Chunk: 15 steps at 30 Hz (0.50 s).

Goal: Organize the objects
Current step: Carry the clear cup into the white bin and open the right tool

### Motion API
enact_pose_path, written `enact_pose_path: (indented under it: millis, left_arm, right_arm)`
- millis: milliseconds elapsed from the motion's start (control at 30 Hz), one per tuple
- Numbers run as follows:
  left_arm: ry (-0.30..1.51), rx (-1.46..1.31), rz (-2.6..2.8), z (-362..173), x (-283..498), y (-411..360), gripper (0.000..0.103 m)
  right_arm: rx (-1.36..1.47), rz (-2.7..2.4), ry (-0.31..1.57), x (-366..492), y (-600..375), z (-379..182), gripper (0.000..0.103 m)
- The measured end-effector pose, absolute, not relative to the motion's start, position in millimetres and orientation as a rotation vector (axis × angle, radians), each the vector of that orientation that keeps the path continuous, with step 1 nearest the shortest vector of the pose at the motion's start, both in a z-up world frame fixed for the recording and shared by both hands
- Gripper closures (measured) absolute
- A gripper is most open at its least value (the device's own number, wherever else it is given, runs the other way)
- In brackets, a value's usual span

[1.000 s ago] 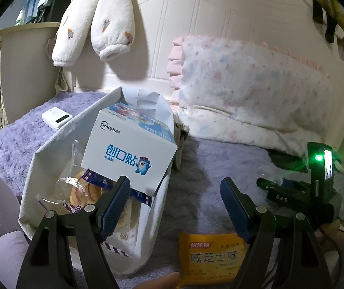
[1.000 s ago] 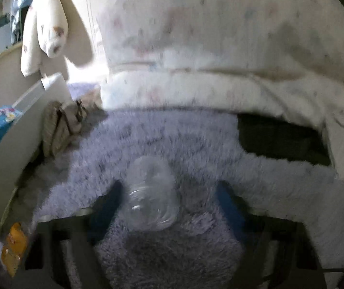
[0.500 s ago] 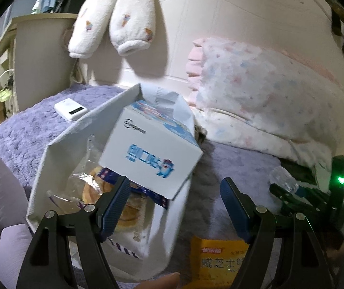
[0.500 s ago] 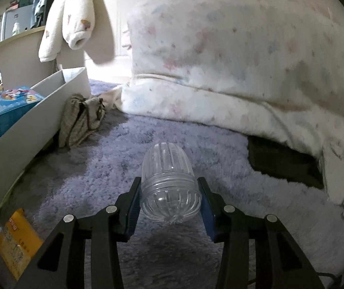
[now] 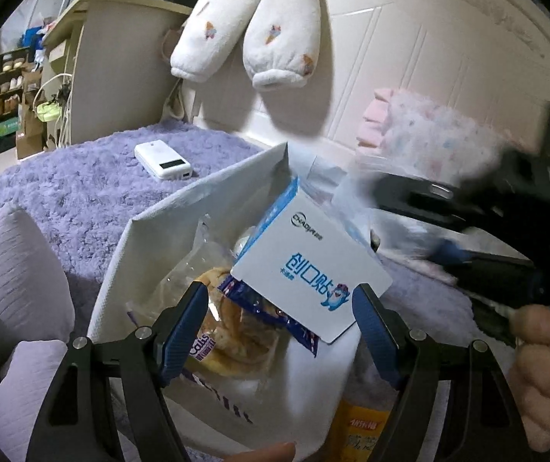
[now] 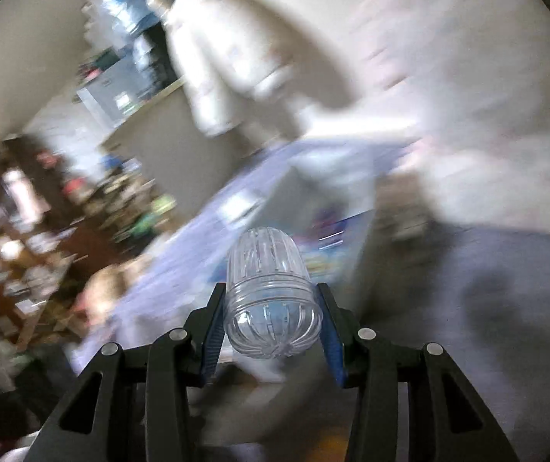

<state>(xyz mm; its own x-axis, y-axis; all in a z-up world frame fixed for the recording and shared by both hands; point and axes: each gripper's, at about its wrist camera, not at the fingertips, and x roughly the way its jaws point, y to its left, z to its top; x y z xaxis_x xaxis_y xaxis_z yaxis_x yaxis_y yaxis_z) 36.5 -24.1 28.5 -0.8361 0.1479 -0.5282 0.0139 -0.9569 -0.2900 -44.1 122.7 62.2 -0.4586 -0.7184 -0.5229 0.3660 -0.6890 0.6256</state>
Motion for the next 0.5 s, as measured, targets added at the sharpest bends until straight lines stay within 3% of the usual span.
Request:
enact_pose_path:
  millis: [200,267,300,333,500]
  left_arm:
    - [-0.408,-0.887,2.899,27,35,-19,0.026]
    - [-0.368,-0.873,2.918,28,38,-16,0.026]
    - [-0.352,-0.871,2.921,28,38,-15,0.026]
    - [-0.341,-0.870,2.926,28,38,-14,0.026]
    - [-0.364,-0.879,2.933,28,37,-20,0.026]
  right_arm:
    - [1.095,-1.939,-0.501,-58,96,54,0.060]
    - [1.066,-1.974,-0.463,-53,99,59,0.042]
    - [1.048,-2.006,-0.463,-49,102,61,0.022]
    - [1.026,-2.039,-0.477,-45,106,62,0.010]
    - [1.013,-2.128,-0.398,-35,106,58,0.009]
